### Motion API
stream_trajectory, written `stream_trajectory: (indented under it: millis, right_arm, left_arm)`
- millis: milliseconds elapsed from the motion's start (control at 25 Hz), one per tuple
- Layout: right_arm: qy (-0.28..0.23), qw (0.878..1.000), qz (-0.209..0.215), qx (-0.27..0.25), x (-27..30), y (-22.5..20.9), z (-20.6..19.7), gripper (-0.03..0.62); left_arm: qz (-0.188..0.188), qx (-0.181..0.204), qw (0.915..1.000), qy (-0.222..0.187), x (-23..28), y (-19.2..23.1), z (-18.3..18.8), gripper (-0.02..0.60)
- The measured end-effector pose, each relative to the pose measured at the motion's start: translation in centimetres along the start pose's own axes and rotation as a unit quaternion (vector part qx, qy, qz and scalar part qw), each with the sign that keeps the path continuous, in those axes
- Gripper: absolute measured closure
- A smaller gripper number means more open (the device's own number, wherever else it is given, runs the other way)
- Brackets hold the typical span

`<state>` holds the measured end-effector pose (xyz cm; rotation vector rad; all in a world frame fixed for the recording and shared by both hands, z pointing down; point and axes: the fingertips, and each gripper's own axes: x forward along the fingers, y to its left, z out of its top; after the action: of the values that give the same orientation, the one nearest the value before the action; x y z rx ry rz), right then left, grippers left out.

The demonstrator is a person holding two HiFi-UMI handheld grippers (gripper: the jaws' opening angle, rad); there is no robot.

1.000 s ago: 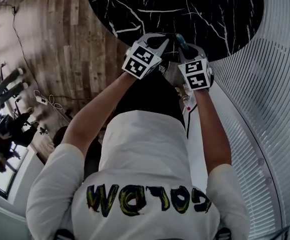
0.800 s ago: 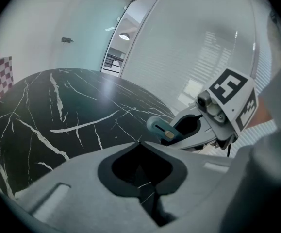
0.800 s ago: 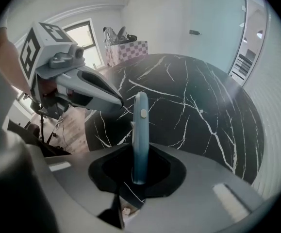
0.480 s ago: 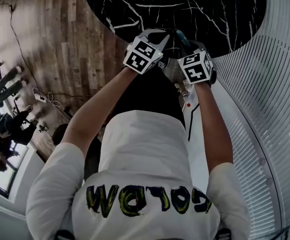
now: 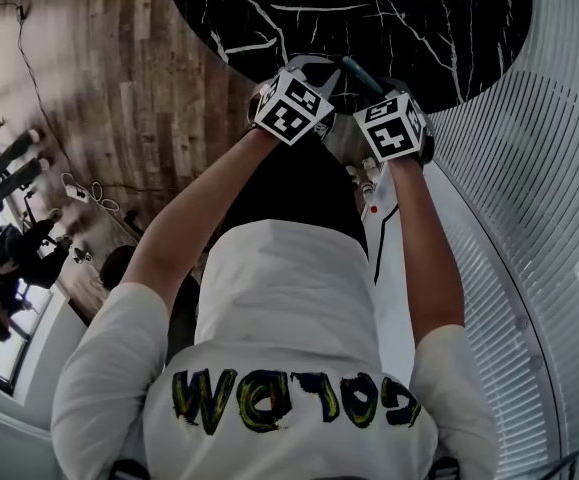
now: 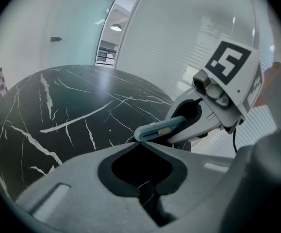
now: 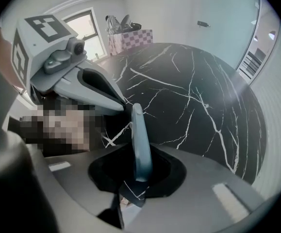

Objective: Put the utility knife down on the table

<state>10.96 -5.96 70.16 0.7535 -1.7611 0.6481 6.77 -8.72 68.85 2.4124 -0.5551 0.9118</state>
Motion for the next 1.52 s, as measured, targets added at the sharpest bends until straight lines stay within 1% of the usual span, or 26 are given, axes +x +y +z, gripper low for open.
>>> stream_trajectory:
  millis: [80,320,1040,1520]
  right_arm:
    - [-0.002,1.000,-0.001,0.002,-0.02,0.02,0.01,0.530]
    - [-0.007,1.000,-0.005,0.005,-0.07,0.01,0.02,0.530]
    - [-0.016,1.000,-0.012,0.005,-0.08,-0.03,-0.02,0.528]
    - [-0.019,1.000,-0.009,0.006,-0.11,-0.06,0.02,0.525]
  left_arm:
    - [0.002,0.011,0.9999,0.006,0.17,-0.18,-0.07,0.580]
    - [0.003,0.020,0.9998,0.004,0.05,-0.29,-0.06,0.580]
    - [-0.001,0.027,0.9996,-0.004,0.10,-0.46,0.01,0.580]
    - [-0.004,0.024,0.9997,-0.004,0.08,-0.43,0.08,0.580]
